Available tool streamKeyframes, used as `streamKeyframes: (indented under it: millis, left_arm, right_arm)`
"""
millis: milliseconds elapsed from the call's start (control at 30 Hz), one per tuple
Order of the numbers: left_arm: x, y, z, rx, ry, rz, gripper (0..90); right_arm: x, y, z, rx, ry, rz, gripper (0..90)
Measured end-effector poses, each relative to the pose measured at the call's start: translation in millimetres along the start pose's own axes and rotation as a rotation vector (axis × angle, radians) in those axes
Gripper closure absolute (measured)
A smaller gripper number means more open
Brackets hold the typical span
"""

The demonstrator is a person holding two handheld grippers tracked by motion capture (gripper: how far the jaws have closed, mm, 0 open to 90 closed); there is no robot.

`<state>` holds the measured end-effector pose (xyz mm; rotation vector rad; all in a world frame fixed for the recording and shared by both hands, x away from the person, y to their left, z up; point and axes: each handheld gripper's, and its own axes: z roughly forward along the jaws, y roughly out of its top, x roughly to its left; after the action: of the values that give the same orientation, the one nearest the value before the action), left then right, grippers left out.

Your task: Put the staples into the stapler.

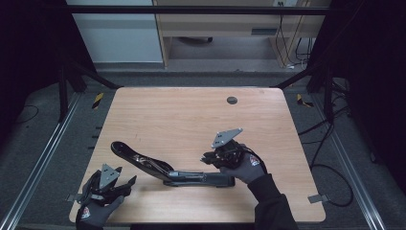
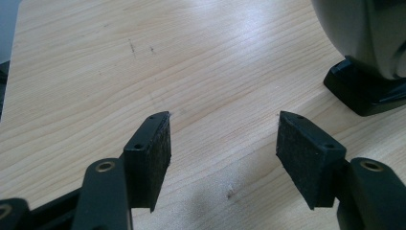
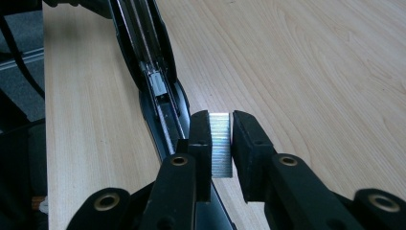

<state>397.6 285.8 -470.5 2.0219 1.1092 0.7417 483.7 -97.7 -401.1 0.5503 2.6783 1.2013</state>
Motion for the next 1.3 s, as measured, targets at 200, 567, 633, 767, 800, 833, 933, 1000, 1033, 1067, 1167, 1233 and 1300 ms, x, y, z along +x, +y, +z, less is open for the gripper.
streamKeyframes:
  millis: [200, 567, 633, 767, 800, 833, 933, 1000, 1033, 1067, 1167, 1233, 1300]
  left_arm:
    - [0.1, 0.0, -0.1, 0.0, 0.0, 0.0, 36.6]
    - [0.2, -0.2, 0.2, 0.0, 0.0, -0.002, 36.6]
    - [-0.1, -0.1, 0.2, 0.001, -0.001, -0.002, 36.5]
    - [-0.2, 0.0, 0.0, 0.001, -0.001, 0.001, 36.5]
    - [0.0, 0.0, 0.0, 0.001, -0.001, 0.001, 36.6]
    - [0.0, 0.0, -0.1, 0.001, -0.001, 0.001, 36.5]
    - [0.0, 0.0, -0.2, 0.001, -0.001, 0.001, 36.6]
    - [0.0, 0.0, -0.2, 0.001, -0.001, 0.001, 36.5]
    - [0.0, 0.0, -0.2, 0.001, -0.001, 0.001, 36.6]
    - [0.0, 0.0, -0.2, 0.001, -0.001, 0.001, 36.6]
    - [-0.1, 0.0, -0.1, 0.001, -0.001, 0.002, 36.5]
    - [-0.2, 0.0, 0.0, 0.001, -0.001, 0.002, 36.6]
    - [-0.2, 0.0, 0.0, 0.001, -0.002, 0.002, 36.6]
  right_arm:
    - [0.5, 0.6, 3.7, 0.01, 0.023, -0.014, 78.5]
    - [0.9, 0.8, 8.6, 0.023, 0.054, -0.032, 78.5]
    - [1.8, 1.3, 10.4, 0.026, 0.06, -0.037, 78.5]
    - [3.6, 2.2, 13.3, 0.026, 0.075, -0.044, 78.5]
    - [4.1, 2.4, 14.2, 0.029, 0.076, -0.047, 78.5]
    - [4.4, 2.3, 15.8, 0.037, 0.078, -0.049, 78.5]
    - [4.5, 2.0, 17.6, 0.041, 0.086, -0.05, 78.5]
    - [4.8, 2.2, 18.4, 0.04, 0.093, -0.052, 78.5]
    - [4.8, 2.2, 18.4, 0.04, 0.093, -0.052, 78.5]
    - [5.1, 2.2, 18.6, 0.04, 0.096, -0.052, 78.5]
    - [5.9, 2.1, 20.5, 0.049, 0.105, -0.06, 78.5]
    - [6.1, 2.0, 21.0, 0.05, 0.106, -0.06, 78.5]
    - [5.9, 2.1, 22.3, 0.049, 0.109, -0.064, 78.4]
